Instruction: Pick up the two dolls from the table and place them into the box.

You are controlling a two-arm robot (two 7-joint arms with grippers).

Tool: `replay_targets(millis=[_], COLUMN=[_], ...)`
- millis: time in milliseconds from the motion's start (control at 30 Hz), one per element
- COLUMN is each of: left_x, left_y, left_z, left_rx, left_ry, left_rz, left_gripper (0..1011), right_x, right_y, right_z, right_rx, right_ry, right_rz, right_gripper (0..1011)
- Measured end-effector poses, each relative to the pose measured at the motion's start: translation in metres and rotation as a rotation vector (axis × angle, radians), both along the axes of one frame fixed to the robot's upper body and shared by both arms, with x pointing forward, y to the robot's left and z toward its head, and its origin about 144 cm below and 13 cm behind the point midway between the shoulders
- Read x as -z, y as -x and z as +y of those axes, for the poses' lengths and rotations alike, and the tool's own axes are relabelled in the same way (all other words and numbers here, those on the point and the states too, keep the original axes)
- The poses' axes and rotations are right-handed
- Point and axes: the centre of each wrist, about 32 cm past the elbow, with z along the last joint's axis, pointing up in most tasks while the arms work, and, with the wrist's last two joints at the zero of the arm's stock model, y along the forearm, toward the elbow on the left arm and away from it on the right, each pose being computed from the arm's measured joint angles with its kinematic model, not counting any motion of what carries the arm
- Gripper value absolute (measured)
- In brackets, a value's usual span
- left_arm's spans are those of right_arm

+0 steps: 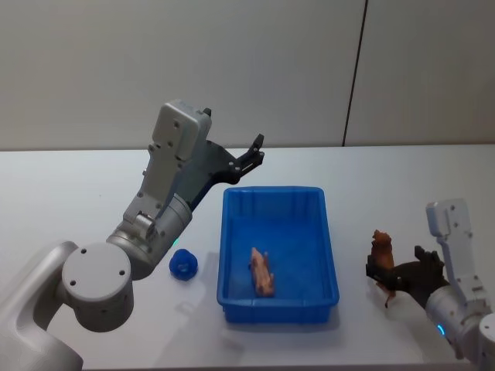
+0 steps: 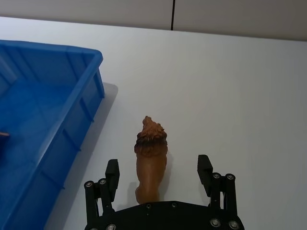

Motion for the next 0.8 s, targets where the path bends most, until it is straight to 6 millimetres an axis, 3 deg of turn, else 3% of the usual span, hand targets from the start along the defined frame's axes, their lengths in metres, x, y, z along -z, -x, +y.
replay_targets(millis=[267,800], left_x=[0.000,0.000], left_y=[0.000,0.000], left_z=[0.000,0.000], left_rx=[0.000,0.000], left_ry=[0.000,0.000], left_rz=[0.000,0.000], left_gripper=[1001,1001], right_x=[0.005,0.008], right_y=[-0.005,-0.015], right_z=[-0.001,0.003], right_rx=[-0.006,-0.029], right_ry=[-0.015,-0.042], right_rz=[0.045,0.088], right_gripper=[891,376])
